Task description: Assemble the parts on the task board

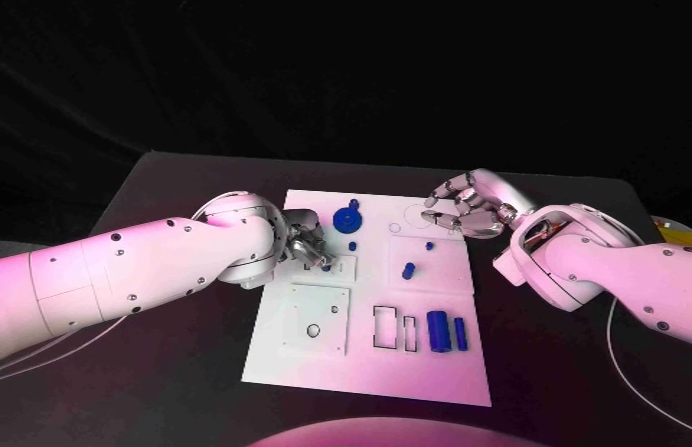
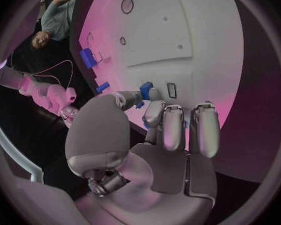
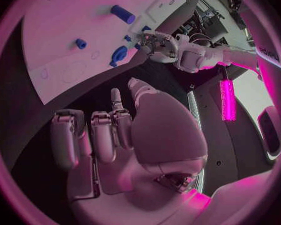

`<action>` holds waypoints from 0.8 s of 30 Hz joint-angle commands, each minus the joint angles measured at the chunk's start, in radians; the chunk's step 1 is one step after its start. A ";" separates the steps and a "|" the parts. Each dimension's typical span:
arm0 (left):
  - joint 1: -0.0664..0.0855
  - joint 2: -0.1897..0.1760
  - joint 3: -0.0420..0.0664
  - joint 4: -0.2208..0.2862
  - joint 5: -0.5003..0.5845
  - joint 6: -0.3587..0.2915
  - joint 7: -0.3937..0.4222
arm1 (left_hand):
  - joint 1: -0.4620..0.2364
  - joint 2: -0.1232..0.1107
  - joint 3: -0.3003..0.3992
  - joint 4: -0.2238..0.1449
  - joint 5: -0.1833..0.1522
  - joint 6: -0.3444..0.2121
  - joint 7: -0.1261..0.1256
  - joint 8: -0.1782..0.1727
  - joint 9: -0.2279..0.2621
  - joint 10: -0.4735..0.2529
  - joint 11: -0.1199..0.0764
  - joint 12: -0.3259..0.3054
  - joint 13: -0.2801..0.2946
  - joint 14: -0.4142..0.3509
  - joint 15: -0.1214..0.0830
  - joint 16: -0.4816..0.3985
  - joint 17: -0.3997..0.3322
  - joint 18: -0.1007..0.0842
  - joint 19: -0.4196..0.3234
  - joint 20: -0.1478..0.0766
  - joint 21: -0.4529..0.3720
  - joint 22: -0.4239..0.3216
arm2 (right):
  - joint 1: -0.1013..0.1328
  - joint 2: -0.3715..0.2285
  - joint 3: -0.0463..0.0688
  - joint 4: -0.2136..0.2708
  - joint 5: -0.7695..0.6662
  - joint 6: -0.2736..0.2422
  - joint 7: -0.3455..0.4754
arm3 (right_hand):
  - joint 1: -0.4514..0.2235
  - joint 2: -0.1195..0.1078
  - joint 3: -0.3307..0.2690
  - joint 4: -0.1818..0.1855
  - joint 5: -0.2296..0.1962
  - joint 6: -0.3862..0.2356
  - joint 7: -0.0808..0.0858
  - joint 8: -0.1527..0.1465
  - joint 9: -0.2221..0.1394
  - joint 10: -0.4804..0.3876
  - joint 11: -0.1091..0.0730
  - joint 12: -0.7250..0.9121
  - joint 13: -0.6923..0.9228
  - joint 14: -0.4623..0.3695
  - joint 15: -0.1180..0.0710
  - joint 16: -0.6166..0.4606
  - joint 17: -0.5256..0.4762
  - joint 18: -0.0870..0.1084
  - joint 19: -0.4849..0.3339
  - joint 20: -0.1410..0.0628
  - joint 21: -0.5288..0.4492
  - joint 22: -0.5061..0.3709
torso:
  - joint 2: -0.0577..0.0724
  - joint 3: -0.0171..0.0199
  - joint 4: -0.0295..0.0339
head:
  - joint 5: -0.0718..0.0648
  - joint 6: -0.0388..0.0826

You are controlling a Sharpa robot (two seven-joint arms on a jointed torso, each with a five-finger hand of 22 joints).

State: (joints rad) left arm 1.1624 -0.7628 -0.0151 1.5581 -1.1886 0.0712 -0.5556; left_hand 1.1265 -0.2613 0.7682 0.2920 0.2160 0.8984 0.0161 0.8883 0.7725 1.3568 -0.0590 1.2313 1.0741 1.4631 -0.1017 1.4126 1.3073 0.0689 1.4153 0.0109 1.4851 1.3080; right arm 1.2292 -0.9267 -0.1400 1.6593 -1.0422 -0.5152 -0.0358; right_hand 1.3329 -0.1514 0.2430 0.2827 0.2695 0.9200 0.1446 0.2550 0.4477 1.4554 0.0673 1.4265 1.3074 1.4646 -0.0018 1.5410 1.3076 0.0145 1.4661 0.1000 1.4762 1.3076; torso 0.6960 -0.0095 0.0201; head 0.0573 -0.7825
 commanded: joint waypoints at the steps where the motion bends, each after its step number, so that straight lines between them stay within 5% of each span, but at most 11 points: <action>1: -0.002 0.005 -0.002 -0.003 0.013 0.024 -0.006 | -0.013 0.001 0.006 -0.016 -0.003 0.012 -0.012 -0.006 -0.001 0.001 -0.001 0.004 0.002 0.048 -0.008 0.000 0.029 -0.020 0.007 -0.003 0.004 0.041 | -0.001 0.001 0.000 0.000 -0.001 0.002 0.012 | -0.007 -0.001 -0.004 0.002 0.004 -0.009 -0.001 0.006 0.001 -0.003 -0.006 -0.004 0.123 0.083 -0.008 -0.004 0.161 0.013 0.045 -0.003 -0.005 0.198 | 0.000 0.0000 0.0001 | 0.000 0.000; 11: -0.002 0.012 -0.002 -0.011 0.016 0.035 -0.009 | -0.027 0.007 -0.053 -0.002 -0.003 0.019 -0.013 -0.009 -0.003 0.003 -0.001 0.006 0.005 0.048 -0.008 0.000 0.029 -0.021 0.009 -0.004 0.005 0.045 | -0.002 0.000 0.000 0.000 0.000 0.002 0.012 | -0.008 0.000 -0.004 0.003 0.005 -0.009 -0.001 0.006 0.002 -0.004 -0.006 -0.005 0.122 0.082 -0.008 -0.005 0.159 0.013 0.043 -0.003 -0.007 0.196 | 0.000 -0.0004 0.0001 | -0.002 -0.004; 24: -0.002 0.013 -0.002 -0.017 0.019 0.033 -0.014 | -0.086 0.034 -0.217 0.002 0.001 0.030 -0.013 -0.027 -0.013 0.002 -0.001 0.005 0.005 0.048 -0.008 -0.001 0.030 -0.021 0.012 -0.005 0.005 0.050 | -0.002 -0.001 0.000 -0.003 0.007 -0.001 0.014 | -0.011 0.000 -0.005 0.004 0.005 -0.010 -0.001 0.007 0.002 -0.012 -0.006 -0.015 0.113 0.079 -0.008 -0.010 0.144 0.017 0.035 -0.003 -0.022 0.187 | -0.001 -0.0006 0.0008 | -0.003 -0.005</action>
State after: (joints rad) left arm 1.1618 -0.7520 -0.0154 1.5410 -1.1788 0.0838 -0.5624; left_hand 1.0472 -0.2261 0.5583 0.2940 0.2169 0.9300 -0.0053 0.8651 0.7609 1.3567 -0.0588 1.2312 1.0794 1.4668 -0.1053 1.4126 1.3073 0.0532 1.4188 0.0072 1.4849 1.3078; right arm 1.2276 -0.9274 -0.1400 1.6564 -1.0372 -0.5160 -0.0320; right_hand 1.3329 -0.1514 0.2400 0.2856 0.2694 0.9163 0.1408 0.2550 0.4489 1.4493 0.0612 1.4187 1.3073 1.4646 -0.0019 1.5356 1.3074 0.0145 1.4661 0.1001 1.4605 1.3073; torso 0.6954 -0.0101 0.0208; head 0.0543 -0.7880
